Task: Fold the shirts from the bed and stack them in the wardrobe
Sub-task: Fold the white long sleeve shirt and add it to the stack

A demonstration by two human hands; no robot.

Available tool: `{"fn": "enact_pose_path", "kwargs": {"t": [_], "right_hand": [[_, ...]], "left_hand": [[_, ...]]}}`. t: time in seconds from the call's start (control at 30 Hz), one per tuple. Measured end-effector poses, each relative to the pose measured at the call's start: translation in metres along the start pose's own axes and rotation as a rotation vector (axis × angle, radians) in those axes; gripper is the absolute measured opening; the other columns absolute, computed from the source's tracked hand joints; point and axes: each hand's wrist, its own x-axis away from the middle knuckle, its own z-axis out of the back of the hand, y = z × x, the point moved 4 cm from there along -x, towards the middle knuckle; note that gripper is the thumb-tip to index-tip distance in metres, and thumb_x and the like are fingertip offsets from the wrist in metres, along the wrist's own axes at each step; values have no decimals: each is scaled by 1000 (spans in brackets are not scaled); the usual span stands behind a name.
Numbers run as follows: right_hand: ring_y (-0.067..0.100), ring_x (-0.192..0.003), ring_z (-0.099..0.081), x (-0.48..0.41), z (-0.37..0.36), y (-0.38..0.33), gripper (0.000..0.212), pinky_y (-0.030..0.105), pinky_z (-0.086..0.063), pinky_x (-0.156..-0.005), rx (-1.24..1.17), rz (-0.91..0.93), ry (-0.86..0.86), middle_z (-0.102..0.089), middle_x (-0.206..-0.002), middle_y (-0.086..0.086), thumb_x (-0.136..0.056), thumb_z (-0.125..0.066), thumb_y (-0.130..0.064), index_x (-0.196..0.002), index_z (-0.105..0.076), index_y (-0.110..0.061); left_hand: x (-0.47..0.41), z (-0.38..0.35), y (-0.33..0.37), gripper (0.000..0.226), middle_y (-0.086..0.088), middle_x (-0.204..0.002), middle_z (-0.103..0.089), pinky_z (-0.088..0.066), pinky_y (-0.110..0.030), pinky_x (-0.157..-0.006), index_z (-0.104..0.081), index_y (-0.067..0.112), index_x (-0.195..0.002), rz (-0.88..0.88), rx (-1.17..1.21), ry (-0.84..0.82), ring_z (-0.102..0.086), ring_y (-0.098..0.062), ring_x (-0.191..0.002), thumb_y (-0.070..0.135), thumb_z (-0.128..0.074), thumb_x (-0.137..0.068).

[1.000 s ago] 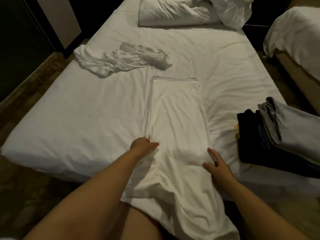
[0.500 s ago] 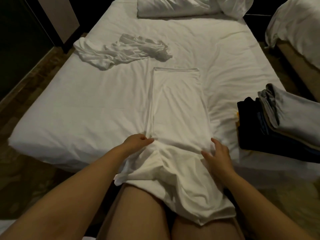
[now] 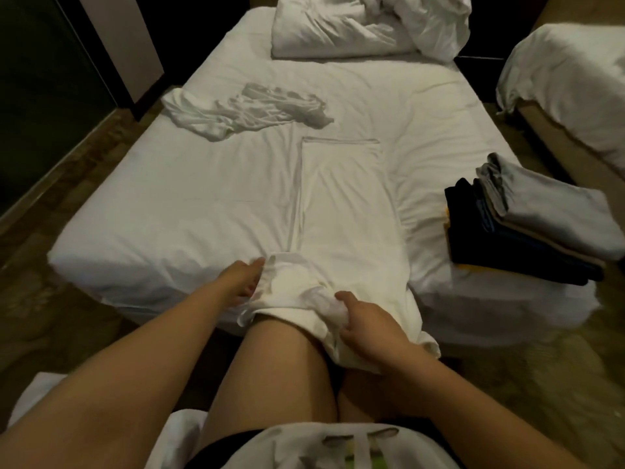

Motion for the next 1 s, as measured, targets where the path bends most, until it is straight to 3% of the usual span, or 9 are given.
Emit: {"fn": "enact_pose_path", "kwargs": {"t": [0.17, 0.3, 0.43, 0.53, 0.67, 0.73, 0.83, 0.93, 1.0], "right_hand": [[27, -95, -60, 7, 7, -11, 54, 31, -42, -76, -166, 68, 162, -65, -107, 9, -89, -49, -15, -140, -35, -23], [24, -91, -61, 12, 10, -19, 53, 31, -44, -75, -188, 126, 222, -65, -105, 4, -89, -51, -17, -139, -34, -26], [25, -91, -61, 13, -4, -24, 59, 32, -46, -76, -134, 72, 176, -64, -105, 5, -88, -51, -26, -141, -26, -28], [28, -100, -59, 13, -20, -24, 70, 35, -46, -81, -2, 63, 120, -61, -114, 8, -83, -55, -33, -144, -21, -27], [29, -97, -58, 11, -30, -23, 78, 35, -42, -78, 186, 21, 122, -60, -112, 10, -87, -52, -31, -149, -7, -20], [29, -97, -59, 9, -33, -22, 65, 33, -39, -75, 270, 9, 117, -60, -110, 9, -87, -51, -24, -143, -19, -13], [28, -98, -58, 8, -37, -21, 36, 33, -34, -72, 324, 30, 112, -60, -111, 7, -87, -50, -24, -120, -40, -12], [29, -89, -61, 5, -40, -21, 24, 34, -39, -73, 306, 47, 195, -64, -97, 8, -84, -50, -21, -106, -50, -12], [29, -77, -63, 4, -39, -24, 15, 34, -41, -69, 310, 78, 297, -65, -83, 9, -83, -49, -17, -94, -57, -11]], "left_hand": [[10, -13, -21, 24, -18, -92, -58, -38, -24, -48, -60, -1, -103, 35, 55, 20, -51, -24, -71, 20, -57, -93], [9, -11, -32, 14, -11, -75, -53, -43, -26, -53, -56, 3, -82, 98, 211, -31, -49, -19, -63, 11, -53, -93], [9, -5, -32, 16, -9, -71, -49, -39, -13, -34, -51, 6, -77, 48, 269, -39, -48, -13, -57, 1, -55, -91], [2, 17, -30, 17, -7, -75, -50, -41, -20, -41, -52, 8, -95, -66, 247, 161, -47, -14, -61, -1, -61, -85], [10, 4, -43, 15, -15, -75, -50, -40, -19, -40, -51, 10, -78, 106, 115, 65, -45, -21, -58, 2, -58, -89], [19, -5, -57, 20, -13, -73, -50, -46, -29, -57, -53, 5, -74, 226, 40, -2, -49, -24, -64, 12, -55, -92], [18, -9, -66, 30, -16, -95, -60, -46, -35, -87, -59, -5, -99, 163, 35, -113, -55, -28, -94, 24, -57, -93], [21, -7, -67, 24, -9, -62, -61, -49, -25, -54, -61, 7, -85, 303, 350, -120, -54, -17, -65, 30, -69, -81], [25, -6, -56, 11, -8, -62, -62, -50, -23, -48, -61, 7, -93, 294, 572, -102, -53, -16, -66, 16, -62, -88]]}}
